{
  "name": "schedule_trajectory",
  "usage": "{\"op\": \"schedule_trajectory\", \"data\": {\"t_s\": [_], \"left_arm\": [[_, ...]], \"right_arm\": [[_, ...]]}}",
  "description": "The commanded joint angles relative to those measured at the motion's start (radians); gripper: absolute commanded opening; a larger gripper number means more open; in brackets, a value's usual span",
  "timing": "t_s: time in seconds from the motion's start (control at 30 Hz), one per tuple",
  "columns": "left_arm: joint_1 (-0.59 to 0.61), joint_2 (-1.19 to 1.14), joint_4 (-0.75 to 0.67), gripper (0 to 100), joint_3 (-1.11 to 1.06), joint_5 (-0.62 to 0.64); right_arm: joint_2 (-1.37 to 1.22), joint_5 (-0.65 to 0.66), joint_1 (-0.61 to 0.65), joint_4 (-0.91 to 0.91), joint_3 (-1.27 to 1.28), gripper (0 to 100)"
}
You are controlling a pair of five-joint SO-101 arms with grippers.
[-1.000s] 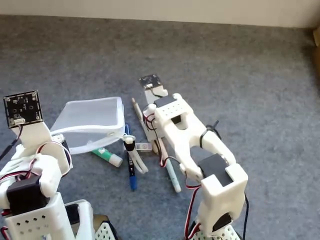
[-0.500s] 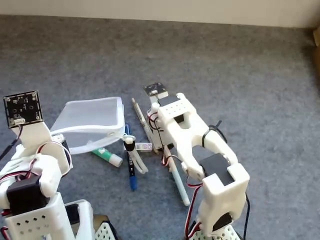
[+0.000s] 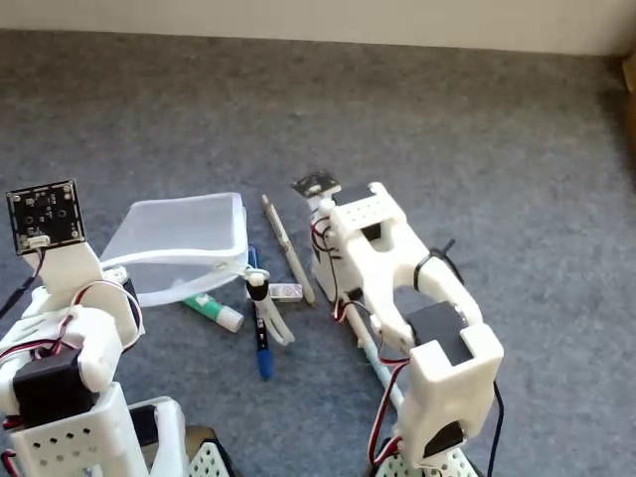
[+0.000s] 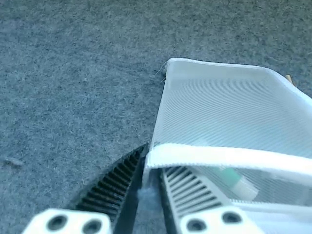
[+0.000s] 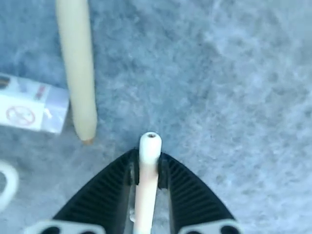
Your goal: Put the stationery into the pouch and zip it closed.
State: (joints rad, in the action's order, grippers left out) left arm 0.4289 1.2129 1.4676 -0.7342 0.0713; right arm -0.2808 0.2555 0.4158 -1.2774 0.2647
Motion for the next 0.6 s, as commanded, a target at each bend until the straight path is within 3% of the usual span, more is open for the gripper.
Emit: {"op": "schedule_trajectory", "data": {"t_s": [0.0, 0.27, 0.43, 0.57], "left_arm": [[0.005, -0.013, -0.005, 1, 0.002, 0.008], [0.005, -0.013, -0.005, 1, 0.007, 0.008], [-0.001, -0.013, -0.006, 1, 0.008, 0.008], [-0.105, -0.016, 0.0, 1, 0.01, -0.035]], "right_arm": [[0.018, 0.103, -0.016, -0.015, 0.076, 0.5], [0.035, 0.123, -0.021, -0.059, 0.107, 0.5], [0.205, 0.123, -0.036, -0.102, 0.111, 0.5], [0.381, 0.124, -0.056, -0.101, 0.116, 0.5]]}}
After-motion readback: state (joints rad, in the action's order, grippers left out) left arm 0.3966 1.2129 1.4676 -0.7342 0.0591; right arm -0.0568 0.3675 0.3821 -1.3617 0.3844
